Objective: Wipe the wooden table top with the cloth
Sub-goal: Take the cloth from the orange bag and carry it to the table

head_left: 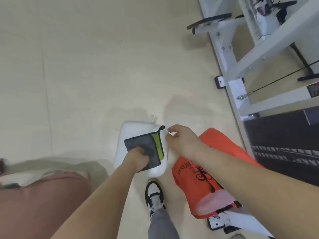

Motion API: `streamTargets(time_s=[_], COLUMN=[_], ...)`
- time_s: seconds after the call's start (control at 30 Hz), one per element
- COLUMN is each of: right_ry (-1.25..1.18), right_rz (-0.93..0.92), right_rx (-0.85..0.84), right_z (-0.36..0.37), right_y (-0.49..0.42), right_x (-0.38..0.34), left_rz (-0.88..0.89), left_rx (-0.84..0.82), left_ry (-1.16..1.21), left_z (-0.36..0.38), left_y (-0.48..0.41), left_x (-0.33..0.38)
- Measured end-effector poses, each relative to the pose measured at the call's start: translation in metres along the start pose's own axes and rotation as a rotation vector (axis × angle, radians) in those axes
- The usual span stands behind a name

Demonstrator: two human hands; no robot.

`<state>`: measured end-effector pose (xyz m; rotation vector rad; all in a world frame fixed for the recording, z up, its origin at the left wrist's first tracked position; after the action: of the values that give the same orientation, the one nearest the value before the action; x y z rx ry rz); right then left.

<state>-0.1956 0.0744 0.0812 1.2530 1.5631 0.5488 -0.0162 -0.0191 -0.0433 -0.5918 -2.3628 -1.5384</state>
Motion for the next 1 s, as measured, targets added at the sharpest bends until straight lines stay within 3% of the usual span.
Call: streamTargets(time_s=[0.2, 0.3, 0.47, 0.6, 0.7, 1.0], right_ry=[0.002, 0.012, -0.027, -0.074, -0.166, -0.578], right_rz=[0.091, 0.131, 0.169, 0.175, 0.228, 0.291], right_rx=[-0.02, -0.017, -0.035, -0.028, -0.039, 0.065], right_z=[0.021, 0.02, 0.011, -0.003, -0.014, -0.074], right_y=[-0.034, -0.035, -0.016, -0.003, 0.018, 0.133], right_x=[0.01, 0.012, 0.012, 0.005, 0.007, 0.047], left_rz=[-0.164, -0.216, -0.31, -0.254, -0.135, 0.235], left_rx=[-0.049, 0.016, 0.113, 0.056, 0.152, 0.232], left_ry=[0.35, 0.512, 0.449, 0.569, 0.698, 0.809], left_z=[0.029, 0.034, 0.016, 0.022, 0.015, 0.005], left_y=[-0.034, -0.039, -0.036, -0.035, -0.002, 0.162], left_x=[-0.039, -0.047, -0.048, -0.025, 0.01, 0.176])
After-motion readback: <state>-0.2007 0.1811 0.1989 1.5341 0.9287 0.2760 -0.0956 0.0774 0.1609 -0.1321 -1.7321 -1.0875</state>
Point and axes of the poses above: each hand's wrist, its own y-axis away from the middle knuckle, its own z-axis out of the palm, x = y × z, the point moved 5 cm from there along -y, towards the middle knuckle, and after that the axes turned 9 degrees about z, right-handed, at the moved point
